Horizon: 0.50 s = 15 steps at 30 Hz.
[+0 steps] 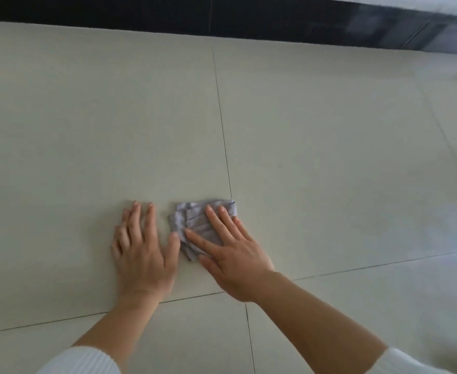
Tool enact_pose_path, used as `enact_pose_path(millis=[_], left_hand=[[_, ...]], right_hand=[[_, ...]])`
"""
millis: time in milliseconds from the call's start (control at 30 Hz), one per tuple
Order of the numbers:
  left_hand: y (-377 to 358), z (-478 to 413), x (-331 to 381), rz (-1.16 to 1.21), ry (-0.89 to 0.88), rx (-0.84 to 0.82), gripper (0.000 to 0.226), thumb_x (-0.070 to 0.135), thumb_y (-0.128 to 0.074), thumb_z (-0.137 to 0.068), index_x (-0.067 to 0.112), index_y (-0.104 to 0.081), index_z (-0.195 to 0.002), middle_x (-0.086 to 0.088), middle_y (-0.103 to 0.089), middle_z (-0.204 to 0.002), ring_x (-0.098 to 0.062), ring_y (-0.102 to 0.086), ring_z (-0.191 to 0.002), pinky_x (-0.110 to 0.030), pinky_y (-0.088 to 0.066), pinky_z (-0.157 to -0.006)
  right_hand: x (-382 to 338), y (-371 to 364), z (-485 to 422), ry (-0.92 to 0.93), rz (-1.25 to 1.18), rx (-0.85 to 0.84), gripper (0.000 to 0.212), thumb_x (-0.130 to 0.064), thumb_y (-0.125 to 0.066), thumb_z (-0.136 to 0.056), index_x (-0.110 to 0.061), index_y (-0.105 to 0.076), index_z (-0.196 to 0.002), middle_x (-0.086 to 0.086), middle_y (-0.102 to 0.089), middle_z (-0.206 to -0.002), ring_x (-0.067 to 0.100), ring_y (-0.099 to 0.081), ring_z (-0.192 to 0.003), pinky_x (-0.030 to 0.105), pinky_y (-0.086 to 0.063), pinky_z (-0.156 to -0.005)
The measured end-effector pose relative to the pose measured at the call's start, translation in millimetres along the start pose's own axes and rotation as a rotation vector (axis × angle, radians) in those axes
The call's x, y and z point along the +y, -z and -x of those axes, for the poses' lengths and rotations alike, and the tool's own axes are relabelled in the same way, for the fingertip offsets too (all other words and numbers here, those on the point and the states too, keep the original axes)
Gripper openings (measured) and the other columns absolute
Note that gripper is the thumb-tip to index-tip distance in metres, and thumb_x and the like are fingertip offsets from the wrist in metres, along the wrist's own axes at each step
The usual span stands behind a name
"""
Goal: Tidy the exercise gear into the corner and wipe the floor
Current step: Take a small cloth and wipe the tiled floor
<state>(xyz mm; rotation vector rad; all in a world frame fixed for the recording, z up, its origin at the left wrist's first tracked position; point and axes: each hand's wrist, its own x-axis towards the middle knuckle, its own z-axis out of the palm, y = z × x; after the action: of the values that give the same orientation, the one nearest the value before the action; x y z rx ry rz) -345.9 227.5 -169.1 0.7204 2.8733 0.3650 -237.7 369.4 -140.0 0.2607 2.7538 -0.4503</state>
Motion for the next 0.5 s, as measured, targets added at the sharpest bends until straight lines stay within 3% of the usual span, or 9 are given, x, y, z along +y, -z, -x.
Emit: enact_pose_path(millis=[67, 133, 267, 500], left_hand=[[0.8, -0.3, 0.4, 0.007, -0.010, 0.006, 0.069, 0.049, -0.029, -0.086, 0.009, -0.038, -0.141, -0.016, -0.034, -0.149, -0.035, -0.028, -0.136, -0.053, -0.026, -0.107], [1.1, 0.8, 0.6, 0.015, -0.013, -0.004, 0.070, 0.050, -0.026, -0.086, 0.009, -0.037, -0.142, -0.016, -0.032, -0.150, -0.036, -0.026, -0.137, -0.053, -0.023, -0.108], [1.7, 0.0, -0.5, 0.044, -0.015, 0.004, 0.072, 0.051, -0.024, -0.085, 0.010, -0.035, -0.143, -0.016, -0.028, -0.152, -0.035, -0.022, -0.139, -0.051, -0.019, -0.110], [-1.1, 2.1, 2.1, 0.085, -0.021, 0.036, 0.073, 0.054, -0.024, -0.084, 0.011, -0.035, -0.142, -0.015, -0.027, -0.152, -0.036, -0.021, -0.138, -0.051, -0.018, -0.110]], right_hand=[[3.7, -9.0, 18.2, 0.003, 0.077, 0.032, 0.048, -0.045, -0.021, -0.101, -0.045, -0.013, -0.149, 0.004, 0.002, -0.161, 0.024, 0.008, -0.146, 0.041, 0.008, -0.115], [17.0, -10.0, 38.3, -0.087, 0.093, 0.037, 0.049, -0.047, -0.017, -0.100, -0.044, -0.015, -0.148, 0.003, -0.003, -0.161, 0.025, -0.002, -0.148, 0.040, 0.002, -0.117], [55.3, -5.7, 82.6, -0.459, -0.032, 0.043, 0.050, -0.052, -0.010, -0.098, -0.053, 0.008, -0.145, -0.007, 0.022, -0.156, 0.015, 0.018, -0.146, 0.036, 0.005, -0.120], [107.7, -9.9, 146.0, -1.072, -0.276, 0.144, 0.052, -0.052, -0.016, -0.100, -0.049, 0.003, -0.148, 0.002, 0.012, -0.161, 0.021, 0.012, -0.147, 0.041, 0.005, -0.119]])
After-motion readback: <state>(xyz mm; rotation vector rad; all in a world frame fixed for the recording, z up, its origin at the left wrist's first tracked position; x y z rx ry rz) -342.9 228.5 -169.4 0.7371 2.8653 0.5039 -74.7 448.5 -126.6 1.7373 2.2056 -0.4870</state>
